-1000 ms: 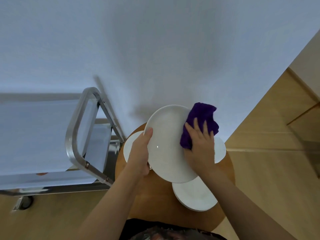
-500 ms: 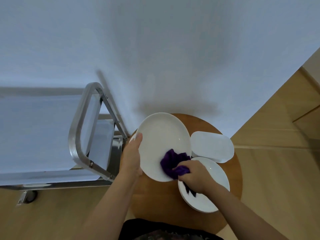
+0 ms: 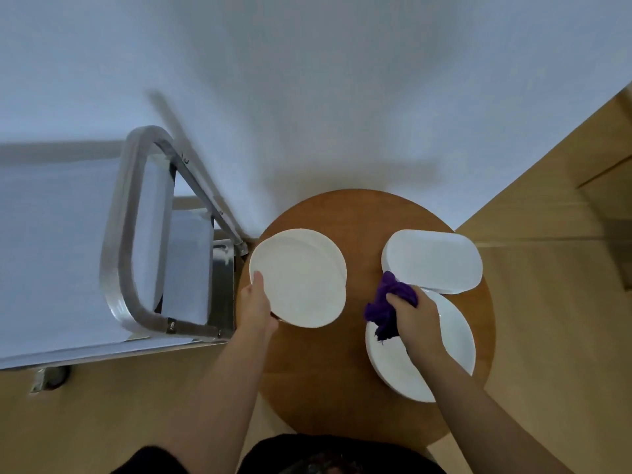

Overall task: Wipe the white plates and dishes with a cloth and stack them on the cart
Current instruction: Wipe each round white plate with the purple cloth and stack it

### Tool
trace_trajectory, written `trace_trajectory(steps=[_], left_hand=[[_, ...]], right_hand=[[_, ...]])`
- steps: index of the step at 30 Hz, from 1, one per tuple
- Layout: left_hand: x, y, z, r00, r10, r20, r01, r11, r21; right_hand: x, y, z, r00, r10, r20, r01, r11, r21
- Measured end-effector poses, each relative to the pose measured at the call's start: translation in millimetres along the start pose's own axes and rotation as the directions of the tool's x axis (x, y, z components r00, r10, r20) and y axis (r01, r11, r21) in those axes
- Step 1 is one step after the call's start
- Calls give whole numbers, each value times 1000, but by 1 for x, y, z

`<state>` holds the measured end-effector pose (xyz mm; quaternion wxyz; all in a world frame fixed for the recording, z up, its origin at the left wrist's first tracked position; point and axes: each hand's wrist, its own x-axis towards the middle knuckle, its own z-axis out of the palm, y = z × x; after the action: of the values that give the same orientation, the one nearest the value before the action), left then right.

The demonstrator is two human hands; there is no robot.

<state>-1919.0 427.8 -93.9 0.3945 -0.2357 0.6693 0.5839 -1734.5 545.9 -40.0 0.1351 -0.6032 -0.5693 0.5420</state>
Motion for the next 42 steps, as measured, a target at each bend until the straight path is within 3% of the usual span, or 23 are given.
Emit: trace_trajectory(steps=[4,5,7,9,11,15,18,19,22,24,27,30,32,38,42], left_hand=[[24,-11,-2,999,-22,27,23,998,-62],[28,-14,-3,1000,-8,-10,8,1000,-18],[38,-16,-7,989,103,-110,-70,960,270],[46,-18,-16,957,266,-113,-142,773,618],[52,-19,-24,946,317,-65,-141,586,798],[58,-20,-26,961,273,-40,-66,368,927],[56,-17,-23,953,302,4,-90,271,958],[52,-19,-21,952,305,6,-97,284,954],[31,-38,-10,964,256,-77,-67,510,857],[7,-64,3,967,220,-129,-26,588,808],[-32,-107,25,978,207,-14,-97,513,853],[-52,-147,50,968,64,241,-249,310,918],[-55,-162,66,956,-11,293,-284,218,934],[-39,-172,83,966,12,257,-254,192,948],[-39,-172,81,963,32,268,-258,401,879]], right_hand=[[4,18,8,998,56,-25,-56,998,4],[4,23,8,997,68,-38,-68,998,7],[3,30,9,993,92,-73,-90,995,30],[1,38,10,991,105,-87,-102,994,43],[-1,42,11,990,122,-75,-120,992,32],[-2,47,11,989,130,-75,-128,991,25],[-1,50,5,987,131,-97,-126,991,53],[-1,52,2,985,136,-101,-130,989,66],[-2,57,-12,978,158,-132,-141,982,128],[-3,63,-26,973,145,-177,-116,979,165],[-6,73,-49,971,98,-218,-60,983,172],[-7,83,-71,972,67,-225,-19,978,208],[-6,89,-84,977,41,-208,-1,982,191],[4,107,-114,989,26,-143,3,981,196],[17,113,-130,995,13,-99,5,982,186]])
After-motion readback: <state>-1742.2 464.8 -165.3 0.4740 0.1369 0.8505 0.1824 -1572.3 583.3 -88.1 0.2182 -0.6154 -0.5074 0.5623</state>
